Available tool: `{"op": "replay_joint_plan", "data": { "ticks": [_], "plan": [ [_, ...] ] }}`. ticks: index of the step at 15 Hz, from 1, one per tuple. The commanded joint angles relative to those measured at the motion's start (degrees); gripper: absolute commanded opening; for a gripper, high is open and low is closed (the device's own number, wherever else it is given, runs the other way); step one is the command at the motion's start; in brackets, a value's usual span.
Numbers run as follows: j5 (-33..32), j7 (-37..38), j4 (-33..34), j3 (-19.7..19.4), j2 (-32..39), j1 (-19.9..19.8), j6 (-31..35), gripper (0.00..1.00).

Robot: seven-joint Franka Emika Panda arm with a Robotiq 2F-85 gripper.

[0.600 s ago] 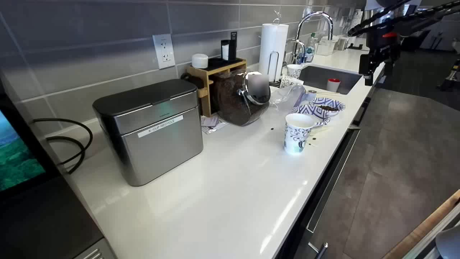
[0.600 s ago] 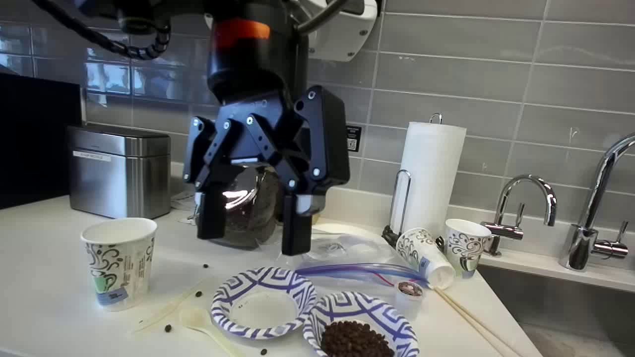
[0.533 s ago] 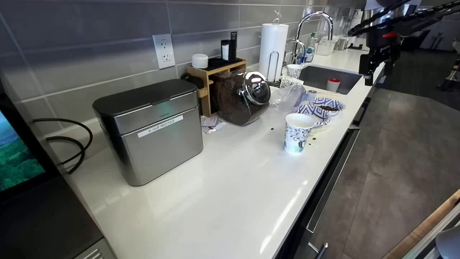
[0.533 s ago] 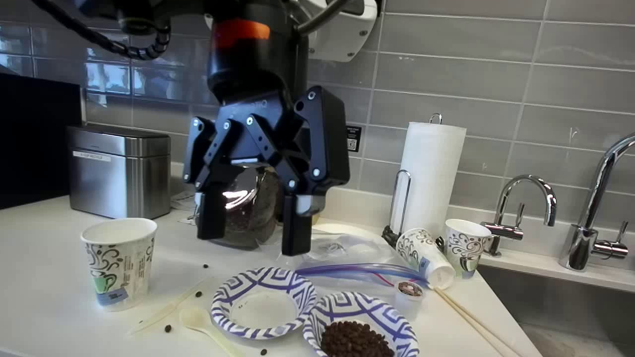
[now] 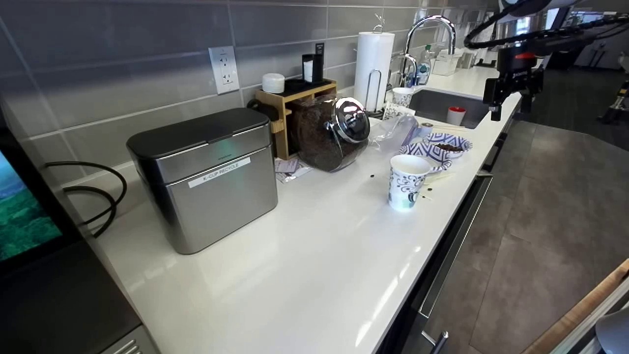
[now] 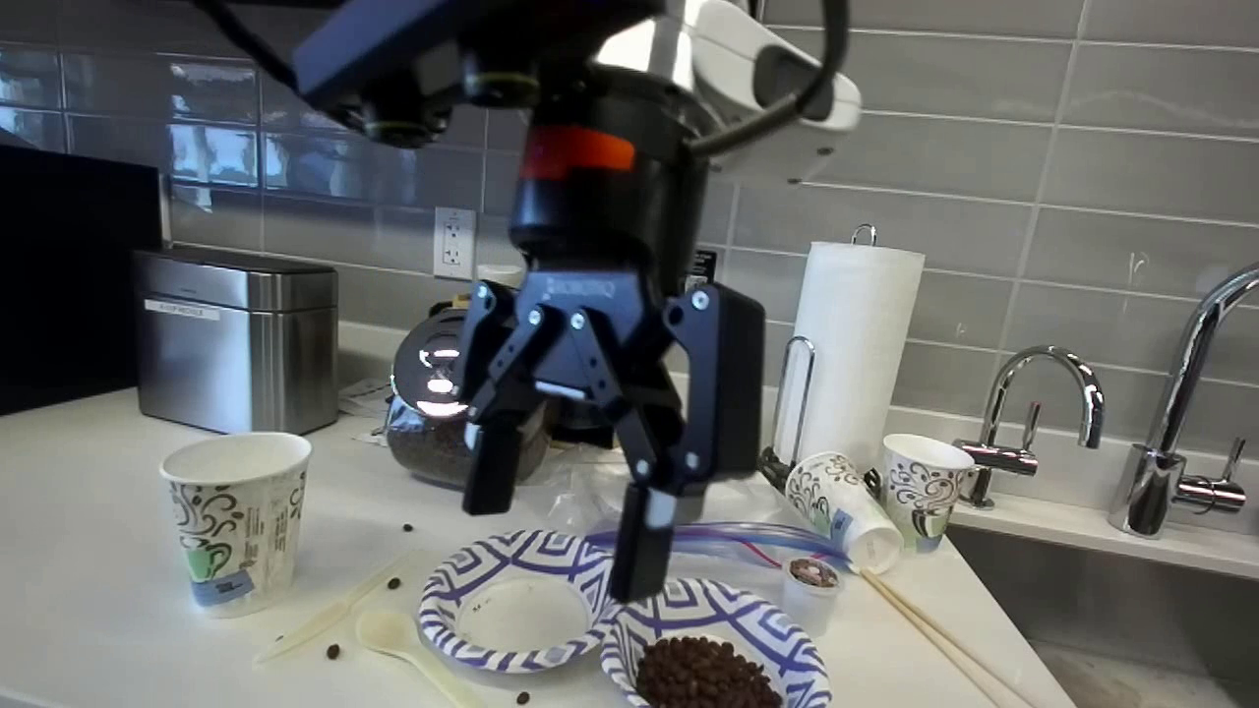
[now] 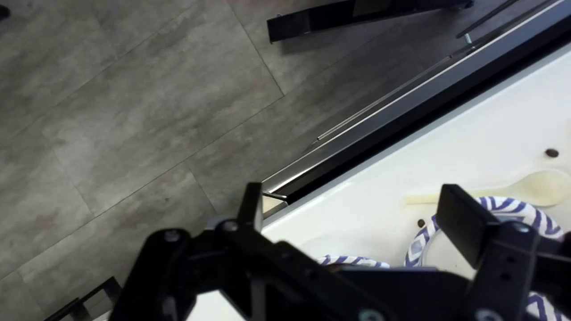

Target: Pour contents of the right plate onto the left plate

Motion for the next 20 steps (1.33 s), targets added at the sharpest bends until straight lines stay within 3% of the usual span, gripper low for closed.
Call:
{"op": "replay_joint_plan", "data": {
  "ticks": [1, 7, 8, 15, 20],
  "plan": [
    [8.79, -7.53, 8.05, -4.31, 8.96, -1.72, 0.87, 1.00],
    [17.78, -21.08, 18.31, -5.97, 19.89, -5.60, 1.94, 1.00],
    [14.90, -17.40, 14.34, -5.80, 15.34, -5.15, 1.59, 1.00],
    [16.12, -19.72, 18.16, -5.38, 19.60, -5.97, 1.63, 1.00],
    [23.45, -38.93, 19.73, -3.49, 22.72, -9.36, 2.72, 1.00]
  ]
}}
